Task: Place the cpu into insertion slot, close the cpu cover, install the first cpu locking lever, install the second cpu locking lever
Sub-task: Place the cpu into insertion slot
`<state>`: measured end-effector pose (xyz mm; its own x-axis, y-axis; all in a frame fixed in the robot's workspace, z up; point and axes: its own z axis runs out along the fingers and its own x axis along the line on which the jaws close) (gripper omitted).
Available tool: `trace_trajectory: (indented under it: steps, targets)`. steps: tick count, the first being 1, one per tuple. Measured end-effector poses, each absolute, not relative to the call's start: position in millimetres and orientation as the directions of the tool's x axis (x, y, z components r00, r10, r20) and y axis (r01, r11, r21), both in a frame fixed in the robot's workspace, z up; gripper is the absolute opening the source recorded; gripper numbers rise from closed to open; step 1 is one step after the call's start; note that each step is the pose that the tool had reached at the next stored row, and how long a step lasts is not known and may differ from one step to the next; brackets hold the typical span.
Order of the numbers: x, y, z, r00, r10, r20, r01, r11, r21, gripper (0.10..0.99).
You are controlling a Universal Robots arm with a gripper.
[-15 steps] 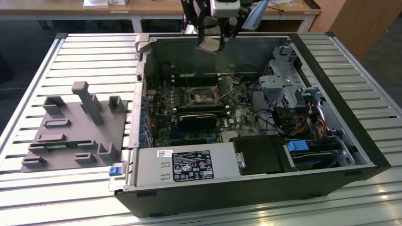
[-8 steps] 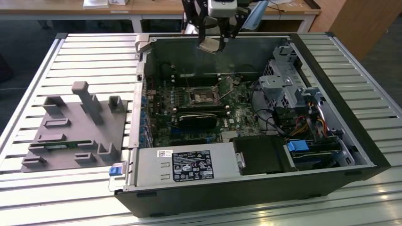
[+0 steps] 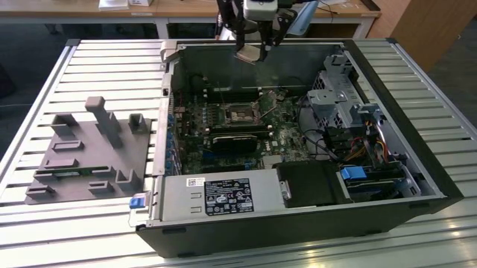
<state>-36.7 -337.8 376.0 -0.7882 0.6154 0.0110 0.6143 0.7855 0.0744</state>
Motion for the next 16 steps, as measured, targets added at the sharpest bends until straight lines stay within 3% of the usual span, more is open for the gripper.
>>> trace_trajectory:
  steps: [16]
  targets:
    - [-36.7,-337.0,375.3,-0.7,0.714,0.007,0.713,0.698,0.069,0.541]
